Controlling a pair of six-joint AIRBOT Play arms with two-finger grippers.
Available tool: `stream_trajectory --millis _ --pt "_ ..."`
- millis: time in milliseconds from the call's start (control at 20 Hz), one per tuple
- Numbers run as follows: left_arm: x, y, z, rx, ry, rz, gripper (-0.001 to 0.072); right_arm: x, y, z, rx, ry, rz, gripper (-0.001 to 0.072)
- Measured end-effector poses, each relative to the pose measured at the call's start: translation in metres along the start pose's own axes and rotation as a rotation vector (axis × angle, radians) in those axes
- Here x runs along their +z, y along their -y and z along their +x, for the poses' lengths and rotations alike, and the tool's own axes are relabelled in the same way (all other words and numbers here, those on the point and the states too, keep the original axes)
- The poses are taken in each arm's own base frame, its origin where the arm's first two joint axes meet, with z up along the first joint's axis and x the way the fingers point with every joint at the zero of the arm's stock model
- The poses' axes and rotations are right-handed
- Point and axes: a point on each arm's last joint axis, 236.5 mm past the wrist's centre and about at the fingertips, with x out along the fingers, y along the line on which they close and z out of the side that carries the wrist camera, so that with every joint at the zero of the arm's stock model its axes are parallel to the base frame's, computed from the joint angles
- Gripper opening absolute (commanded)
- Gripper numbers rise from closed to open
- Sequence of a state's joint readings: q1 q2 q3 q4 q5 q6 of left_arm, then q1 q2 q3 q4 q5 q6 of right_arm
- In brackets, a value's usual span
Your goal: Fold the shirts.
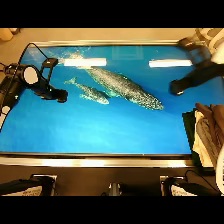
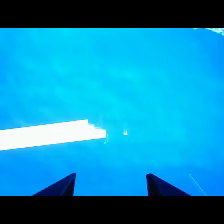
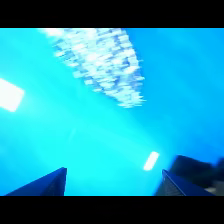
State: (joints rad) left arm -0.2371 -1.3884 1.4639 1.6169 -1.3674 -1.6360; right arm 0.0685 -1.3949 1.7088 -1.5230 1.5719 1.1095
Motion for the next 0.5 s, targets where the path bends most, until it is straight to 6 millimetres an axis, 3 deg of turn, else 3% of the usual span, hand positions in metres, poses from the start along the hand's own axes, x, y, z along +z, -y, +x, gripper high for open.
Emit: stream_trajectory --millis 200,500 --pt "-0.004 -0.003 0.001 0.014 -0.007 -0.006 0.0556 0.002 -0.037 0.028 0.070 -0.098 -0.045 0.0626" --pt "-0.006 -0.004 0.005 0.021 -0.018 -0.007 0.0556 -0.001 -0.046 0.036 0.080 -0.141 -0.058 0.0626"
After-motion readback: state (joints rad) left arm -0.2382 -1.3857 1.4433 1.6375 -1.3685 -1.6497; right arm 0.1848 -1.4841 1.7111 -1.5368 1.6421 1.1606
